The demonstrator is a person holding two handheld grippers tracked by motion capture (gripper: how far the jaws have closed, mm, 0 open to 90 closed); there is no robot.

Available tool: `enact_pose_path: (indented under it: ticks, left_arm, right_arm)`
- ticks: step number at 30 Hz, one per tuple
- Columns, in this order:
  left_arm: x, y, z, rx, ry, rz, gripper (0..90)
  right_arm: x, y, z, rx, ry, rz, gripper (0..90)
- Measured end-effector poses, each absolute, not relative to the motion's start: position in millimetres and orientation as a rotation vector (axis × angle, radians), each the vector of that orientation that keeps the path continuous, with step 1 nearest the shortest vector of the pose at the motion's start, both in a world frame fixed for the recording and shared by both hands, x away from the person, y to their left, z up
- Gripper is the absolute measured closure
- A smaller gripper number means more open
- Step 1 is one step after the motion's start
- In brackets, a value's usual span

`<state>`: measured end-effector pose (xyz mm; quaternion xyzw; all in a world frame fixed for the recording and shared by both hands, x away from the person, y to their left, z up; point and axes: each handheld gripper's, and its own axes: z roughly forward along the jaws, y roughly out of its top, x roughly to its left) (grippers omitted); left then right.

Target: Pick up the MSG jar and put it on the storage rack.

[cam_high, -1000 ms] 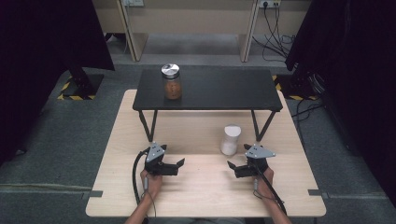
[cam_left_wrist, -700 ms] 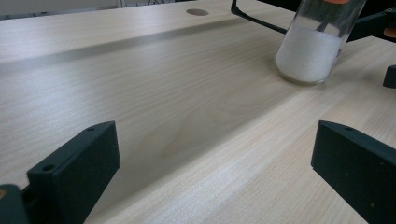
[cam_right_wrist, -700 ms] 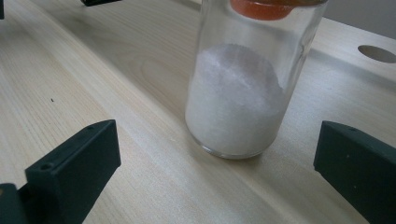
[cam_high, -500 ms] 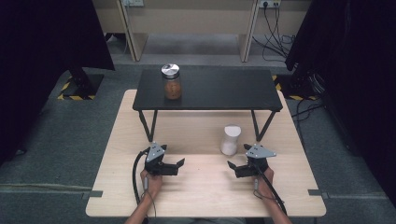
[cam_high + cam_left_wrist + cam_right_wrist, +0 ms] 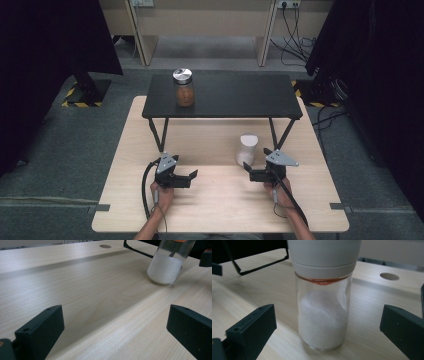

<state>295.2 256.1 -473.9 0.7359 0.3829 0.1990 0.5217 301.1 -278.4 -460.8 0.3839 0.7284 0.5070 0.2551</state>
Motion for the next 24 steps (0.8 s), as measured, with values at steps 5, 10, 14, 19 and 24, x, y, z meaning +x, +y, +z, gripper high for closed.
enact_pose_path:
  ticks: [5,10,14,19,24]
  left_arm:
    - [295.3,256.3,-474.0,1.761,0.919,0.475,0.6]
    - [295.2,256.1,-474.0,1.762,0.918,0.477,0.6]
    - [295.3,256.3,-474.1,1.761,0.918,0.476,0.6]
    - [295.3,256.4,-474.1,1.761,0.917,0.475,0.6]
    - [295.4,256.2,-474.0,1.763,0.916,0.475,0.6]
  right_arm:
    - [305.6,-279.5,-457.3,1.049,2.009,1.405,2.4]
    - [306.1,-281.8,-452.3,1.002,2.009,1.454,2.2]
    - [307.6,-276.3,-451.5,0.982,1.999,1.44,1.2]
    - [317.3,-270.4,-450.8,1.002,2.007,1.415,3.7]
    - [324.3,-266.1,-447.4,0.999,1.994,1.421,13.3]
